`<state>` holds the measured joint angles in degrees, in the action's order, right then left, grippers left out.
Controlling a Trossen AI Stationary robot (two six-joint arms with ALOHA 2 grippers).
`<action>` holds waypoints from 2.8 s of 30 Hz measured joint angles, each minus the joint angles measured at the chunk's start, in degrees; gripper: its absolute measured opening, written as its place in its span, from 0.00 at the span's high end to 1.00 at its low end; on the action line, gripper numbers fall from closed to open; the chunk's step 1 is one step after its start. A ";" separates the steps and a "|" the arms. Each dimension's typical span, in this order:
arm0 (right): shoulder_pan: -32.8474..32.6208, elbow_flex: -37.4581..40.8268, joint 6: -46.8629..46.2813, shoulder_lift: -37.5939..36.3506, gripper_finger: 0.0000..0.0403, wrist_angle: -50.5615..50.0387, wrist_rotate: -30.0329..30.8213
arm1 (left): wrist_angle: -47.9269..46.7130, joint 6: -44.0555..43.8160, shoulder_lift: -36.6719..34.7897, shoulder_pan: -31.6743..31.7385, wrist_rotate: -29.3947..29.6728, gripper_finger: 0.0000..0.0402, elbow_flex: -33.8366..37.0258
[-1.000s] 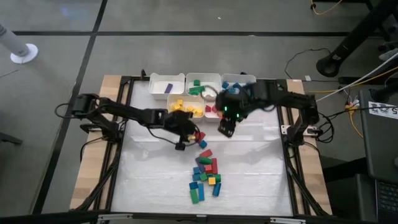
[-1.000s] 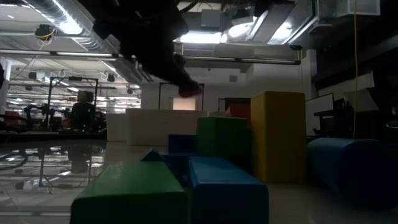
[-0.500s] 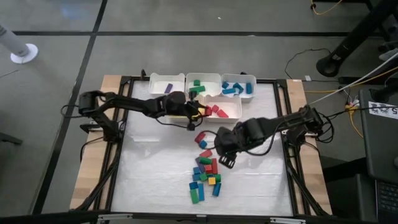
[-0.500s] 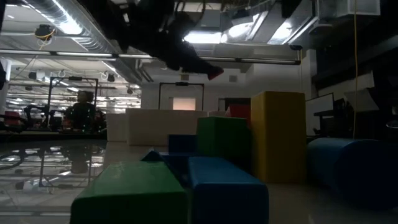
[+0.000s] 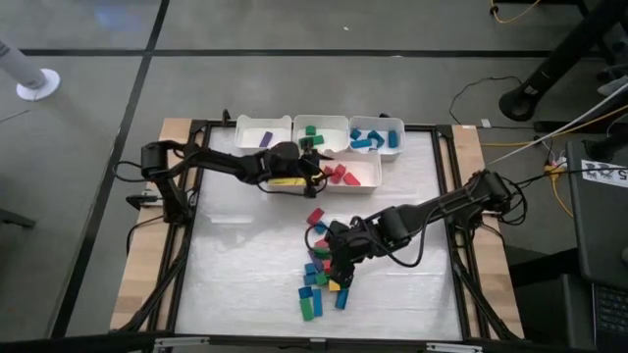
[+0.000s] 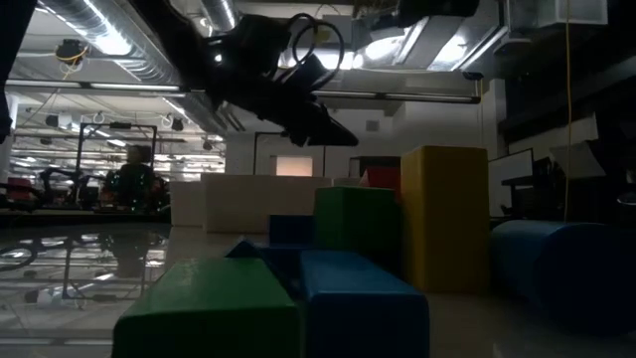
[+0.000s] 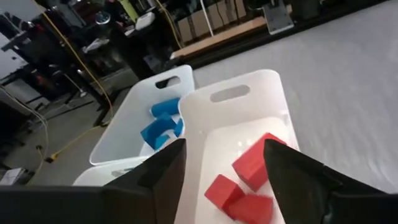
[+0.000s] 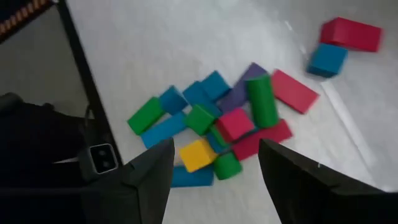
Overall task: Sort blocks
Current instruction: Put the yellow block into the bottom left bin
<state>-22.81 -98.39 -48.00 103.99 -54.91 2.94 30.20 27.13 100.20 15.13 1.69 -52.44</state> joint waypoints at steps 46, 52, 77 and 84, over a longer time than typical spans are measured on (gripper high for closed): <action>-9.07 13.82 15.29 5.96 0.42 18.99 6.76 | -31.76 -34.40 -21.99 -31.36 0.45 0.48 -0.57; -9.05 16.59 15.29 5.96 0.42 21.75 6.66 | -31.73 -36.35 -21.99 -34.06 0.42 0.48 -0.57; -9.05 20.81 14.62 8.68 0.51 30.22 6.96 | -33.00 -39.31 -21.97 -35.81 0.52 0.48 -0.55; -9.03 20.30 12.65 8.76 0.68 32.11 1.97 | -33.98 -40.30 -23.07 -37.68 0.39 0.48 -0.53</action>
<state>-31.83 -78.09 -35.34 112.75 -22.81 4.91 -3.78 -13.17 77.14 -22.55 2.09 -52.97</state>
